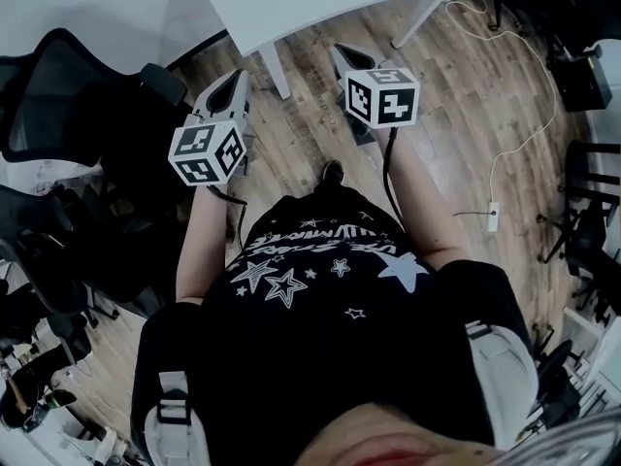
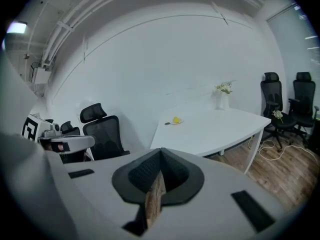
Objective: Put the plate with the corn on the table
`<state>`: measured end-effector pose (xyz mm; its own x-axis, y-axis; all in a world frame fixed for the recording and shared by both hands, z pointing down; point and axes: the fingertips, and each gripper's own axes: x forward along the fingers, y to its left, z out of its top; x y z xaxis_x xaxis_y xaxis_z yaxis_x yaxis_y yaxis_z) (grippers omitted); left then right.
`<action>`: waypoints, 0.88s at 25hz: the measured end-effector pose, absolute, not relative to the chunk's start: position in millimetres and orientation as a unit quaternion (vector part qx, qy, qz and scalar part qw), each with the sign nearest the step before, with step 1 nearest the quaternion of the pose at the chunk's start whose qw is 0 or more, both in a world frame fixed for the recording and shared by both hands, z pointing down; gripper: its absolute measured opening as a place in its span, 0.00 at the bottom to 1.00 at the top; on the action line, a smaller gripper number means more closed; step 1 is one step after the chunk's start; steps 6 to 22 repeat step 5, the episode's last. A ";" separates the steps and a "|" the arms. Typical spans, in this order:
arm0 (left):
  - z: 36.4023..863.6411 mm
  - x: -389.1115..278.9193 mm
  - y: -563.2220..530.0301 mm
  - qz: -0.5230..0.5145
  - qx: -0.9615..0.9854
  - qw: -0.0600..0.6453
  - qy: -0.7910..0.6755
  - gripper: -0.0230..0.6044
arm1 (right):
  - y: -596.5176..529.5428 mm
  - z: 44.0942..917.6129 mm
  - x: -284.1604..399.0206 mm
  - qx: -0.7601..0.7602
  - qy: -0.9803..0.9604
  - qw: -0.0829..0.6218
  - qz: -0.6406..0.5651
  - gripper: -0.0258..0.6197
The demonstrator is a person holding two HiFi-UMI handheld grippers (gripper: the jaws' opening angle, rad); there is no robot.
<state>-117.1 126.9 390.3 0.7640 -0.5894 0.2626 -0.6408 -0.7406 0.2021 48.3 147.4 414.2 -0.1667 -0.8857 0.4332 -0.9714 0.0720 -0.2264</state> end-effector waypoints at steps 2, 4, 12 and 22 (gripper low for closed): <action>391.0 -129.7 135.4 0.090 0.929 0.142 -0.329 0.05 | 157.1 415.3 34.5 0.640 -0.726 0.091 0.235 0.05; 392.5 -142.2 144.1 0.089 0.930 0.144 -0.327 0.05 | 166.3 416.4 20.9 0.640 -0.725 0.090 0.235 0.05; 393.3 -148.4 148.5 0.089 0.930 0.145 -0.325 0.05 | 170.9 417.0 14.2 0.641 -0.725 0.089 0.236 0.05; 393.3 -148.4 148.5 0.089 0.930 0.145 -0.325 0.05 | 170.9 417.0 14.2 0.641 -0.725 0.089 0.236 0.05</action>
